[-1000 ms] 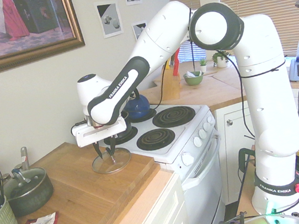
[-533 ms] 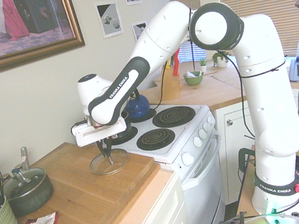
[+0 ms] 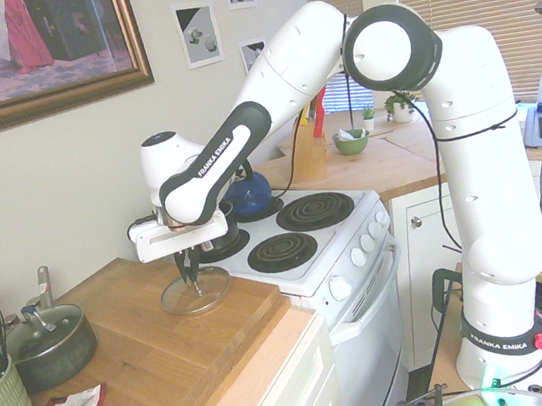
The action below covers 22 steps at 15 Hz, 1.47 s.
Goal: Cover the lid of the pot
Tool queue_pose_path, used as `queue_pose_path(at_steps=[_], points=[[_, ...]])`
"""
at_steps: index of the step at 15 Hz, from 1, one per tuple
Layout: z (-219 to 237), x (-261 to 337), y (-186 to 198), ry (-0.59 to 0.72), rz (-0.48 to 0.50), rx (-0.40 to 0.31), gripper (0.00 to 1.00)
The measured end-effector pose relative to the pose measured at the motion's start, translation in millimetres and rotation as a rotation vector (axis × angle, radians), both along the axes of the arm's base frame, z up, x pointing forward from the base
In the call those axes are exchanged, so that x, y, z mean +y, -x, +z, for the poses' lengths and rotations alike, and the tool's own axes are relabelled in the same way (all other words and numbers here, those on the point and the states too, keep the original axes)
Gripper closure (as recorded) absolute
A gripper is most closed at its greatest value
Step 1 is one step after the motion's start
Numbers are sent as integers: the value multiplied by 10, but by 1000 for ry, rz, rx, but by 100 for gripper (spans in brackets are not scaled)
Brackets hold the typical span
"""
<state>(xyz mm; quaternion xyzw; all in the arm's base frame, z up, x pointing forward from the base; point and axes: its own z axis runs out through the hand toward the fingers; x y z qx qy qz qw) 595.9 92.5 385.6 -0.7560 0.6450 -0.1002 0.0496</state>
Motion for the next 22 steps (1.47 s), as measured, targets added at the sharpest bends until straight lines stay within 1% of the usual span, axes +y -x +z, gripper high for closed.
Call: queue_pose_path(at_steps=[4, 6, 10, 12, 17, 22], points=[[624, -327, -125, -8, -38, -52, 100], [913, -576, -222, -20, -63, -64, 100], [1238, -1188, -513, -57, -124, -68, 100], [1235, -1487, -721, -79, -152, -66, 100], [948, -2101, -1186, -105, -227, -32, 100], [793, -2298, -1495, -99, -242, -19, 100]])
